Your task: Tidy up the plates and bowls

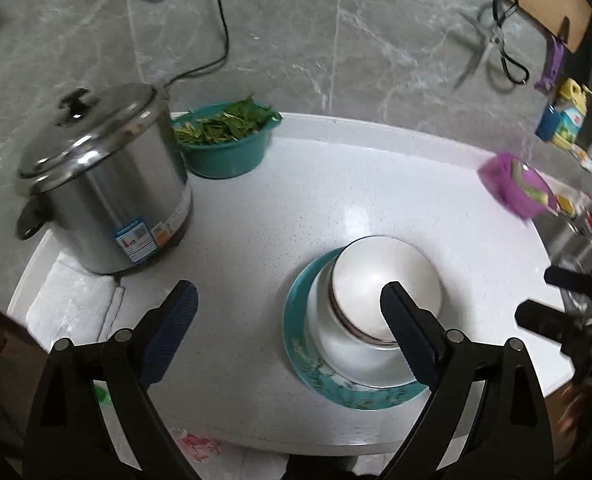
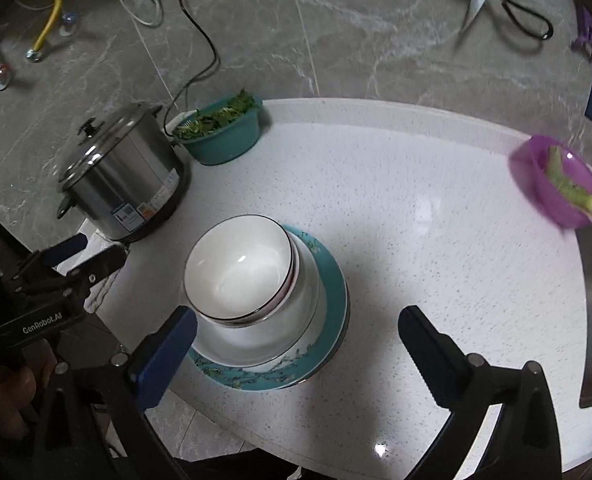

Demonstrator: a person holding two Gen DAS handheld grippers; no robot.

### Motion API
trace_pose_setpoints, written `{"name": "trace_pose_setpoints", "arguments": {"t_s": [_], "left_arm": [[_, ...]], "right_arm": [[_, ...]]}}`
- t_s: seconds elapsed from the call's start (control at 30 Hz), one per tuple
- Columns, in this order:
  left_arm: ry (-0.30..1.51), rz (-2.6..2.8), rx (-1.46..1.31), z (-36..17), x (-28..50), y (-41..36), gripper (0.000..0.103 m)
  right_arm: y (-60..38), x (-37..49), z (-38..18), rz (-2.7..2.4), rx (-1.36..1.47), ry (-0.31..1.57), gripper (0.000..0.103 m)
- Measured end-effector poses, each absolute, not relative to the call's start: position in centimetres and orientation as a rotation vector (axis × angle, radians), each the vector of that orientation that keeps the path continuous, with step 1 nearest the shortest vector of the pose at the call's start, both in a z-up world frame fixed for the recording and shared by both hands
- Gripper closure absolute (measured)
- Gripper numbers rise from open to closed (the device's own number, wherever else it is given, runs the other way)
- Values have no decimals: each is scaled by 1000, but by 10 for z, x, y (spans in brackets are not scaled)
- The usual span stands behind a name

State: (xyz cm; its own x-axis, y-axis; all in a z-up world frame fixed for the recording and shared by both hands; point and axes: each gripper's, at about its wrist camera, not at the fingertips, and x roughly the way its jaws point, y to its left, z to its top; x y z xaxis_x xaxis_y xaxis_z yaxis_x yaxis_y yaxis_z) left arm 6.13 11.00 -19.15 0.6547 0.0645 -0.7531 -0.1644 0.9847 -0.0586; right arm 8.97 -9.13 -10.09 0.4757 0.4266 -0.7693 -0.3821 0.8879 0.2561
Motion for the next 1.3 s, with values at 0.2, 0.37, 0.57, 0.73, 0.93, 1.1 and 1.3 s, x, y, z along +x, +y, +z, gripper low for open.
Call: {"name": "trace_pose_setpoints", "arguments": {"t_s": [0.2,0.37,0.57,0.73,0.93,1.1,1.3], "left_arm": [[985,219,-169,-187,49,81,10],[1010,197,-179,-183,29,51,10],[1004,152,-160,-172,16,33,10],[995,141,-137,-161,9,38,10],[987,133,-118,-157,4,53,10],[982,112,-128,-155,-1,62,10],[969,104,-125,-151,-4,69,10]], "right_arm": [[-109,67,-84,498,88,884,0],[-118,56,-72,445,77,890,0],[-117,43,-52,387,35,863,0],[-110,34,-46,351,53,856,0],[-105,27,-44,314,61,872,0],[-98,21,-37,296,52,855,0],[-94,20,-36,272,54,864,0]]}}
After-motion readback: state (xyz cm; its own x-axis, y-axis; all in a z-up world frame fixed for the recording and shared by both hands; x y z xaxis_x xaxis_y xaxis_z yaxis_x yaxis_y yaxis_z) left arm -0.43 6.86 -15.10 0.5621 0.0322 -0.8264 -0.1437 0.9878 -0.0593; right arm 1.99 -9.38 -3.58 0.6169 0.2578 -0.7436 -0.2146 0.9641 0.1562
